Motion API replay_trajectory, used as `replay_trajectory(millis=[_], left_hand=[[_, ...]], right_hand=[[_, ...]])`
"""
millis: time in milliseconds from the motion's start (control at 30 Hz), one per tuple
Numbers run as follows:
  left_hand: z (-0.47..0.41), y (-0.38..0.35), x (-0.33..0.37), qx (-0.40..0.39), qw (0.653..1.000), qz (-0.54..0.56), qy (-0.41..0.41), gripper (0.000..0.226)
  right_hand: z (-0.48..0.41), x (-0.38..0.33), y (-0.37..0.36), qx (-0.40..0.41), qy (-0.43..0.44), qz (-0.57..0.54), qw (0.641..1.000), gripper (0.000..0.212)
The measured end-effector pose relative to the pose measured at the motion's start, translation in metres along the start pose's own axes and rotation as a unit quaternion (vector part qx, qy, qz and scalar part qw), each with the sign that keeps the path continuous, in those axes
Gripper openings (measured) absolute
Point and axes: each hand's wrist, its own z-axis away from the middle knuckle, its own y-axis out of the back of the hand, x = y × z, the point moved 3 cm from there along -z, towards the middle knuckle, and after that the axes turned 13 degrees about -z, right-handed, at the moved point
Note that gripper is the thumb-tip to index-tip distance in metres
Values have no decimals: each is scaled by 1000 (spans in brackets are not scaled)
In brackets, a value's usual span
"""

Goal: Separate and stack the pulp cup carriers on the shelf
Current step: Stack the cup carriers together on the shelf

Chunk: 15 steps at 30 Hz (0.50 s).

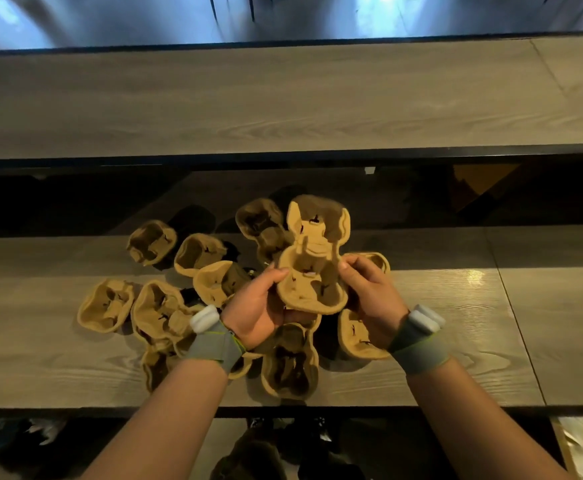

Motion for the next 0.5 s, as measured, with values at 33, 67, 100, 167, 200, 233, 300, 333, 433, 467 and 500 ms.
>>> replay_trajectory(millis=[33, 67, 100, 167, 200, 233, 300, 333, 433, 467, 500], left_hand=[[-3, -1, -2, 5, 1000, -12, -1, 40], [-5, -2, -3, 13, 999, -31, -6, 40], [-8, -4, -5, 23, 997, -67, -16, 40], [-13, -10, -7, 29, 987, -155, -39, 40], [-14, -15, -9, 20, 981, -185, -48, 39], [-17, -21, -11, 11, 977, -205, -54, 39], [-21, -27, -15, 19, 974, -219, -52, 38], [-23, -30, -18, 26, 973, -226, -46, 37], [-32, -38, -28, 50, 957, -284, -35, 28], [-35, -38, -33, 57, 952, -298, -31, 24], [-39, -40, -39, 57, 949, -308, -25, 22]], right_hand=[[2, -5, 4, 0, 20, 8, 1000, 19], [4, -9, 9, -3, 37, 22, 999, 20], [6, -13, 15, -5, 52, 36, 998, 21], [11, -18, 27, -7, 70, 54, 996, 22], [13, -19, 34, -4, 69, 56, 996, 23], [17, -19, 41, 3, 64, 58, 996, 23], [21, -17, 57, 27, 53, 68, 996, 22], [24, -15, 65, 41, 51, 74, 995, 22], [28, -6, 86, 59, 45, 100, 992, 23], [28, -2, 92, 68, 41, 115, 990, 23], [29, 3, 100, 84, 38, 135, 987, 23]])
